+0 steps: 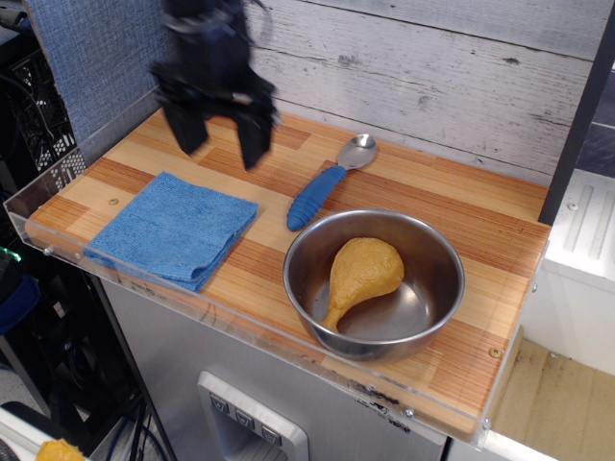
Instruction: Put the blue spoon above the cloth and the pan
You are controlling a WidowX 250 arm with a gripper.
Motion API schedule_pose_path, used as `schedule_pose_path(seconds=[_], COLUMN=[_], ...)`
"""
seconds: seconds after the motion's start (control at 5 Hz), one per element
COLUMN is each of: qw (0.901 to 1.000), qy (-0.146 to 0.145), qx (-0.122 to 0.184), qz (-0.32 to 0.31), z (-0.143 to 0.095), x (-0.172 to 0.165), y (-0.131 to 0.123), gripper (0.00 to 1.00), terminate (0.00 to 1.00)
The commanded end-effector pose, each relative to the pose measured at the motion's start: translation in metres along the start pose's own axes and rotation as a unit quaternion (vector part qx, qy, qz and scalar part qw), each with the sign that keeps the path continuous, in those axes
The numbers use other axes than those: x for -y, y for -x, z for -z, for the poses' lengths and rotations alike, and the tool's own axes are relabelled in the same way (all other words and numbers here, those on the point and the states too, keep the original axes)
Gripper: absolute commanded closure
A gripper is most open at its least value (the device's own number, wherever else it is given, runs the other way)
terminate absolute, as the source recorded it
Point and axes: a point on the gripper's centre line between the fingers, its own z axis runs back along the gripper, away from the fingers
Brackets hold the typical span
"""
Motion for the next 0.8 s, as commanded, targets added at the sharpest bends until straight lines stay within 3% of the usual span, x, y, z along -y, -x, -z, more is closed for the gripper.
schedule_pose_path(seconds=[0.0,0.2,0.6], qw=[0.999,0.9965,0.9942], qy=[-0.023,-0.052,-0.06], qx=[0.004,-0.027,-0.038], qz=[0.037,0.059,0.081], z=[-0.0329,-0.0343,-0.0383], x=[-0.0111,-0.0071,-0.0105], y=[0.0092,0.0098,0.0138], gripper=[0.0,0.0,0.0], terminate=[0.0,0.0,0.0])
